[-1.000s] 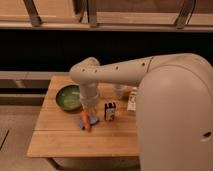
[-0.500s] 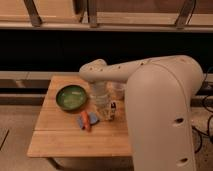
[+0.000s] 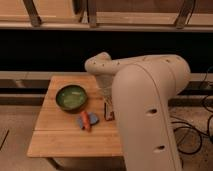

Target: Knock the eraser over

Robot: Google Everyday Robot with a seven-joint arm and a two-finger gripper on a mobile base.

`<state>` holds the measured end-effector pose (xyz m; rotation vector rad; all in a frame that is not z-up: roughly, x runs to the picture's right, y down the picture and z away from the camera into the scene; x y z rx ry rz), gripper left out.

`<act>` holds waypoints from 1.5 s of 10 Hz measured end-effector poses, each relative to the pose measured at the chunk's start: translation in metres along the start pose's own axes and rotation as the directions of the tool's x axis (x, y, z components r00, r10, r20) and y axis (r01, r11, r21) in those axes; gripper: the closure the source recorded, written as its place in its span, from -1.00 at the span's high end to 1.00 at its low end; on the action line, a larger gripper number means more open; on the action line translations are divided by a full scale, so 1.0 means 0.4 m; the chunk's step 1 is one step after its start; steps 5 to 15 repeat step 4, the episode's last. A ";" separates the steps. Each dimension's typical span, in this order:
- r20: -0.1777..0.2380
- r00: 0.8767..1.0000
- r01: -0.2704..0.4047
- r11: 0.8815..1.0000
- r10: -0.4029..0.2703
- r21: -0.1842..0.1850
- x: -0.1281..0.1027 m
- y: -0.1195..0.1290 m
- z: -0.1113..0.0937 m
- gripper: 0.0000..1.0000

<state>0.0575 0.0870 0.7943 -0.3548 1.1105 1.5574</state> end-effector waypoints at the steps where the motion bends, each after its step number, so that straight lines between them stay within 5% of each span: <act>1: 0.063 0.998 0.015 1.000 -0.015 -0.004 -0.046 0.008 -0.012 -1.00; 2: 0.172 0.984 0.054 0.998 -0.048 -0.030 -0.112 0.036 -0.043 -1.00; 4: 0.341 0.933 0.164 0.981 -0.118 -0.107 -0.160 0.120 -0.147 -1.00; 15: 0.341 0.933 0.164 0.981 -0.118 -0.107 -0.160 0.120 -0.147 -1.00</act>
